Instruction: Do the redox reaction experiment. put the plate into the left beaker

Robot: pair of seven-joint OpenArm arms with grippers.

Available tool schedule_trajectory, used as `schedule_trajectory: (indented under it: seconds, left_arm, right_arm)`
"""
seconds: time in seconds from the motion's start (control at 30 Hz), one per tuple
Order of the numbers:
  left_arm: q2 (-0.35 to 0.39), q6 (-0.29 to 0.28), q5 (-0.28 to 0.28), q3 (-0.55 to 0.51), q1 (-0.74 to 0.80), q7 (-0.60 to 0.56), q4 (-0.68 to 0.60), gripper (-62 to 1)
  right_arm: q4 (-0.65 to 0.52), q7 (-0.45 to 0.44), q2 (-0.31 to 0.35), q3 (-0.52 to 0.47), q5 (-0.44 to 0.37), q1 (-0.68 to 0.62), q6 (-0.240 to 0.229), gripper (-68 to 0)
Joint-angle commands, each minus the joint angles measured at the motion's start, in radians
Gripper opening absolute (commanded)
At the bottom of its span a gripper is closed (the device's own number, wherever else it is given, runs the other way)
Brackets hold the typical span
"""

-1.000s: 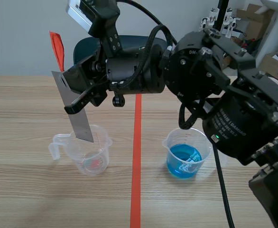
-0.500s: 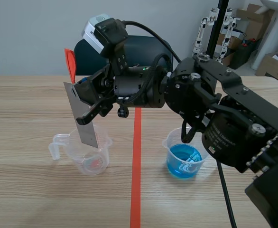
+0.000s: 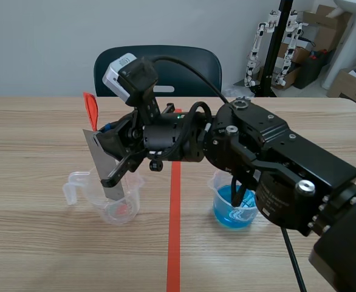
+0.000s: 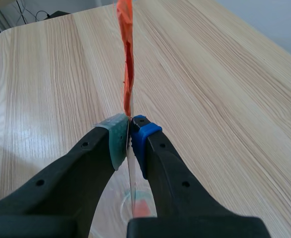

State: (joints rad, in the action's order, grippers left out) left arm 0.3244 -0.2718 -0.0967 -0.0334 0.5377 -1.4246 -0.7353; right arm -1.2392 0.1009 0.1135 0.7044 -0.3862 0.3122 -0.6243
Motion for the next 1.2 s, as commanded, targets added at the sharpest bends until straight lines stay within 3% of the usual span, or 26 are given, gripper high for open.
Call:
schedule_trajectory:
  seconds: [0.0, 0.2, 0.53, 0.7, 1.17]
  left_arm:
    - [0.009, 0.000, 0.007, -0.003, 0.010, -0.015, -0.013, 1.4]
    - [0.009, 0.000, 0.007, -0.003, 0.010, -0.015, -0.013, 1.4]
    - [0.009, 0.000, 0.007, -0.003, 0.010, -0.015, -0.013, 1.4]
    - [0.009, 0.000, 0.007, -0.003, 0.010, -0.015, -0.013, 1.4]
    - [0.009, 0.000, 0.006, -0.003, 0.010, -0.014, -0.013, 1.4]
  right_arm:
    - [-0.001, -0.029, -0.003, -0.007, -0.003, 0.016, -0.001, -66.9]
    - [0.008, -0.064, -0.003, -0.007, 0.045, 0.014, -0.001, -66.9]
    - [0.008, -0.064, -0.002, -0.003, 0.052, 0.014, 0.000, -66.9]
    - [0.008, -0.107, -0.003, -0.003, 0.114, -0.002, 0.000, -66.9]
    - [0.008, -0.119, -0.003, -0.003, 0.122, -0.019, 0.013, -66.9]
